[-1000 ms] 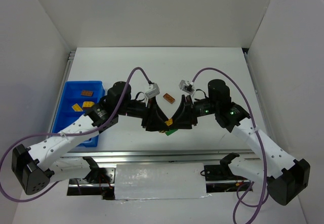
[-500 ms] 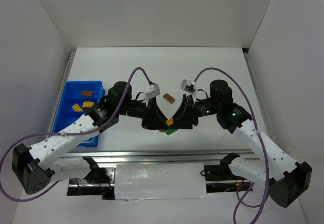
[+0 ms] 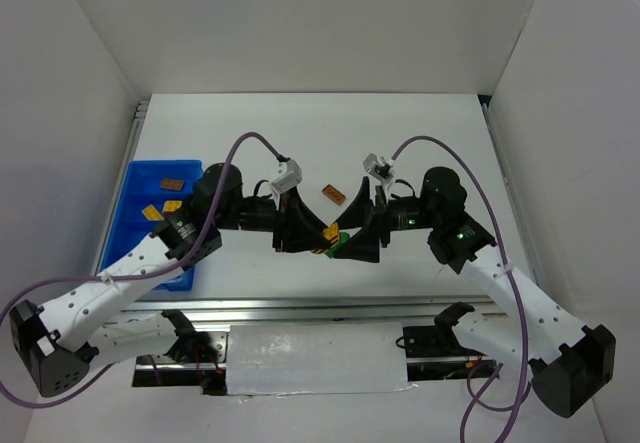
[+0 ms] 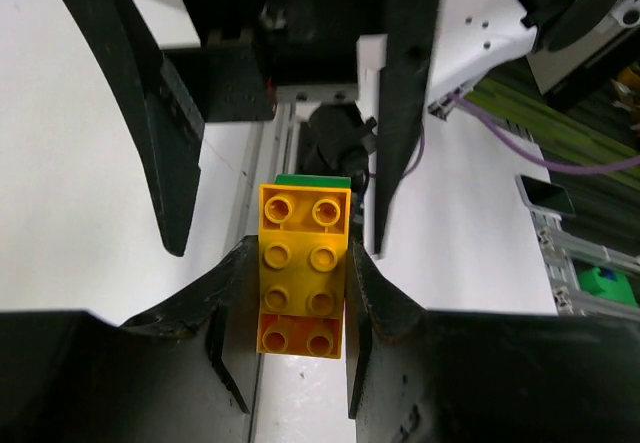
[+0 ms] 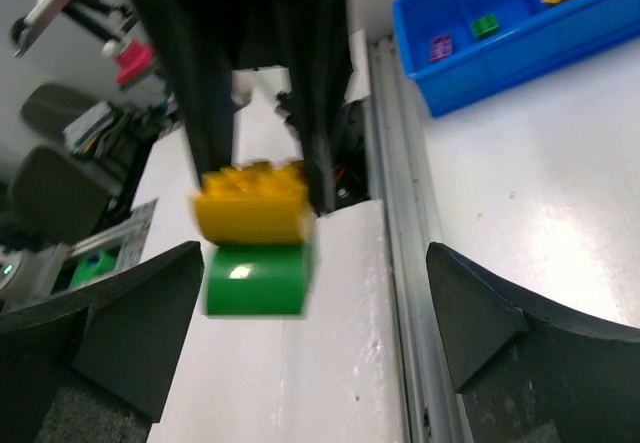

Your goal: Sort the legos into containers by color

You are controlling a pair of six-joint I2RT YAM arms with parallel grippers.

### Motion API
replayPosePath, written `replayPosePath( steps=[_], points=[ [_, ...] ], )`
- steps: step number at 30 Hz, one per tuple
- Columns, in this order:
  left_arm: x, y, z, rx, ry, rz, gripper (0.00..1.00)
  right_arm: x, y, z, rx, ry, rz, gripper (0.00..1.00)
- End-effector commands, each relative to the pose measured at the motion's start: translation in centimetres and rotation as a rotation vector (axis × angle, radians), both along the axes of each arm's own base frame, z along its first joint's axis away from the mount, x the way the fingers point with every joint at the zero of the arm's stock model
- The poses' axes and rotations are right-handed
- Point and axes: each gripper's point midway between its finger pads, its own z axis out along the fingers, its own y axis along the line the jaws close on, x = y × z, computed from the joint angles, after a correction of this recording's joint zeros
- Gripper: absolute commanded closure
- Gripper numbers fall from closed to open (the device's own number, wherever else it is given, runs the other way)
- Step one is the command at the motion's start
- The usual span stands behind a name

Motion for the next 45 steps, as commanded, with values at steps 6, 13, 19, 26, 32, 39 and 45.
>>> replayPosePath(
  steps=[6, 13, 19, 26, 32, 39, 45],
  points=[
    [0.5, 0.5, 4.3, -0.141, -0.087, 0.079, 1.0, -0.7, -0.3, 2.5, 0.203, -0.063, -0.056, 0.09],
    [0.5, 0.3, 4.9, -0.156, -0.082, 0.075, 1.0, -0.9, -0.7, 4.5, 0.272, -0.143, -0.099, 0.23],
    [0.6, 0.0, 4.4, -0.141, -0.061, 0.068, 1.0, -0.7, -0.3, 5.0, 0.286, -0.135, -0.077, 0.32],
    [0.9, 0.1, 4.4, -0.13, -0.059, 0.086, 1.0, -0.4, 0.1, 5.0, 0.287, -0.14, -0.09, 0.82],
    [1.6, 1.1, 4.9, -0.136, -0.065, 0.14, 1.0, 0.1, 0.1, 4.0, 0.254, -0.15, -0.117, 1.0],
    [2.1, 3.3, 6.5, -0.176, -0.066, 0.161, 1.0, -1.1, 0.1, 2.2, 0.254, -0.142, -0.03, 1.0],
    [3.3, 5.0, 6.8, -0.162, -0.067, 0.227, 1.0, -0.1, -0.3, 1.2, 0.201, -0.165, -0.086, 1.0]
  ],
)
